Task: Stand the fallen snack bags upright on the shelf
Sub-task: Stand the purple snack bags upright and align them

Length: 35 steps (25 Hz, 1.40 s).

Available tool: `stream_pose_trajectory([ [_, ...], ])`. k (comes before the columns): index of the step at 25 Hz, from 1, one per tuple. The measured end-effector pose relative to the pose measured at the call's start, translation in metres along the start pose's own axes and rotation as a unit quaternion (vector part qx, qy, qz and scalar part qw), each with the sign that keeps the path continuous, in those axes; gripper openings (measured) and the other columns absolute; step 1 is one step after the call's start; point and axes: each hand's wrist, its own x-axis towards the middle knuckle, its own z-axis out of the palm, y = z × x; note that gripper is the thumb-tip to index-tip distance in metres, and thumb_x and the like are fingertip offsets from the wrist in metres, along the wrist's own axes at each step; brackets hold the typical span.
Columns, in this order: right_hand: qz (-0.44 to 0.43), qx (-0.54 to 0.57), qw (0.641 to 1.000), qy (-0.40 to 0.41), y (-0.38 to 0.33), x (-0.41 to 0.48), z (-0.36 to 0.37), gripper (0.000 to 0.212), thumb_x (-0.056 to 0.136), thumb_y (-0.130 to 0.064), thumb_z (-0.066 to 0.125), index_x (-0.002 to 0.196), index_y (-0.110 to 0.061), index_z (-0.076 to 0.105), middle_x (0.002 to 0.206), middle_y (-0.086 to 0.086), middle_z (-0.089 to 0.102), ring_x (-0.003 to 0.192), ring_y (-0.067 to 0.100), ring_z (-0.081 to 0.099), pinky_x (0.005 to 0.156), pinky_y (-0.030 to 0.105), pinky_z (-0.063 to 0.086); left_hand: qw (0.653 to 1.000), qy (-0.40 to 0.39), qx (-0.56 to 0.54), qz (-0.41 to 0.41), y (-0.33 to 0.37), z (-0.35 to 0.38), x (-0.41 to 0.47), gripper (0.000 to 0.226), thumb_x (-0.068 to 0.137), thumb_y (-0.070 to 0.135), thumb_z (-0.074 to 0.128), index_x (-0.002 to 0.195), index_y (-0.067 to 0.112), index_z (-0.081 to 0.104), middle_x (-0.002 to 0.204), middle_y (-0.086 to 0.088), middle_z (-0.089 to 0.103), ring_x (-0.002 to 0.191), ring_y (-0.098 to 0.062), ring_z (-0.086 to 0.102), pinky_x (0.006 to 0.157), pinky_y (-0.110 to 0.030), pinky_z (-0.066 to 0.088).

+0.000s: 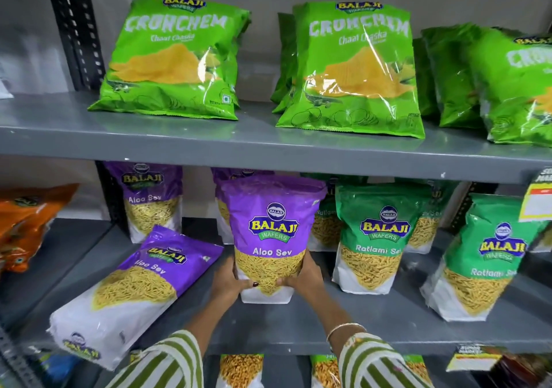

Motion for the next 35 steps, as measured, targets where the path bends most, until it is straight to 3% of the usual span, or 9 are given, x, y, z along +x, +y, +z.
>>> stream_pose_trajectory([
  [6, 0.042, 0.005, 0.997, -0.069, 0.019, 0.012, 0.003, 0.103, 0.039, -0.033, 0.092, 0.124, -0.005, 0.041, 0.121, 0.011, 0.058, 0.114, 0.022, 0.053, 0.098, 0.04, 0.047, 0.997, -0.036, 0.052, -0.036, -0.002, -0.005, -0.004, 0.079, 0.046, 0.002, 0.081, 0.119, 0.005, 0.049, 0.113, -0.011, 0.061, 0.114, -0.03, 0.057, 0.098, -0.045, 0.048],
  [10, 0.214, -0.155, 0.937, -0.229, -0.006, 0.001, -0.007, 0.032, 0.078, -0.028, 0.071, 0.088, -0.005, 0.051, 0.064, 0.011, 0.057, 0.056, 0.02, 0.053, 0.053, 0.032, 0.049, 0.985, -0.031, 0.168, -0.033, 0.016, -0.045, -0.027, 0.07, 0.067, 0.005, 0.076, 0.129, 0.002, 0.044, 0.134, -0.015, 0.052, 0.125, -0.028, 0.048, 0.103, -0.032, 0.038],
  [12, 0.254, -0.174, 0.904, -0.298, -0.029, -0.015, 0.0, 0.031, 0.087, -0.028, 0.06, 0.072, -0.004, 0.048, 0.054, 0.013, 0.054, 0.054, 0.024, 0.052, 0.057, 0.034, 0.049, 0.974, 0.012, 0.224, -0.028, 0.02, -0.086, -0.035, 0.058, 0.073, 0.012, 0.072, 0.126, 0.002, 0.049, 0.131, -0.016, 0.055, 0.121, -0.029, 0.05, 0.099, -0.03, 0.038],
  [17, 0.187, -0.052, 0.944, -0.266, -0.084, -0.047, 0.09, 0.037, 0.086, -0.038, 0.059, 0.073, -0.005, 0.049, 0.064, 0.01, 0.047, 0.054, 0.02, 0.051, 0.055, 0.029, 0.048, 0.963, 0.087, 0.234, -0.101, 0.006, -0.206, -0.043, 0.038, 0.079, 0.026, 0.065, 0.101, -0.006, 0.065, 0.101, -0.025, 0.067, 0.1, -0.033, 0.064, 0.083, -0.038, 0.048],
  [20, 0.229, 0.06, 0.933, -0.272, -0.102, -0.067, 0.166, 0.052, 0.082, -0.046, 0.058, 0.111, -0.004, 0.05, 0.078, 0.012, 0.05, 0.077, 0.026, 0.056, 0.07, 0.034, 0.048, 0.971, -0.027, 0.076, -0.224, -0.027, -0.263, -0.041, 0.049, 0.053, 0.034, 0.083, 0.083, -0.002, 0.07, 0.085, -0.02, 0.068, 0.078, -0.025, 0.066, 0.07, -0.032, 0.052],
  [23, 0.253, 0.229, 0.906, -0.25, -0.113, -0.087, 0.222, 0.03, 0.068, -0.037, 0.074, 0.078, -0.012, 0.061, 0.065, 0.006, 0.064, 0.059, 0.02, 0.061, 0.061, 0.032, 0.049, 0.929, -0.158, -0.134, -0.308, -0.035, -0.279, -0.054, 0.024, 0.069, 0.021, 0.071, 0.058, 0.0, 0.068, 0.051, -0.017, 0.069, 0.042, -0.024, 0.065, 0.036, -0.024, 0.051],
  [30, 0.265, 0.269, 0.906, -0.191, -0.122, -0.108, 0.217, 0.022, 0.065, -0.009, 0.08, 0.064, -0.009, 0.058, 0.042, 0.001, 0.067, 0.039, 0.013, 0.064, 0.042, 0.02, 0.053, 0.925, -0.221, -0.132, -0.279, -0.053, -0.287, -0.047, 0.032, 0.084, -0.006, 0.054, 0.055, -0.004, 0.066, 0.044, -0.01, 0.069, 0.038, -0.018, 0.065, 0.032, -0.026, 0.051],
  [32, 0.224, 0.242, 0.927, -0.179, -0.121, -0.111, 0.207, 0.027, 0.065, 0.0, 0.078, 0.073, -0.012, 0.055, 0.047, -0.002, 0.066, 0.036, 0.008, 0.06, 0.035, 0.017, 0.047, 0.941, -0.209, -0.11, -0.244, -0.055, -0.281, -0.053, 0.008, 0.077, -0.009, 0.064, 0.073, -0.006, 0.07, 0.063, -0.011, 0.074, 0.053, -0.017, 0.07, 0.044, -0.026, 0.057],
  [35, 0.113, 0.198, 0.967, -0.115, -0.123, -0.115, 0.195, 0.047, 0.063, 0.002, 0.08, 0.094, -0.011, 0.048, 0.08, 0.002, 0.064, 0.07, 0.013, 0.066, 0.059, 0.027, 0.056, 0.963, -0.191, -0.098, -0.161, -0.054, -0.273, -0.057, 0.074, 0.051, 0.008, 0.087, 0.117, -0.001, 0.053, 0.114, -0.015, 0.066, 0.104, -0.027, 0.063, 0.09, -0.04, 0.053],
])
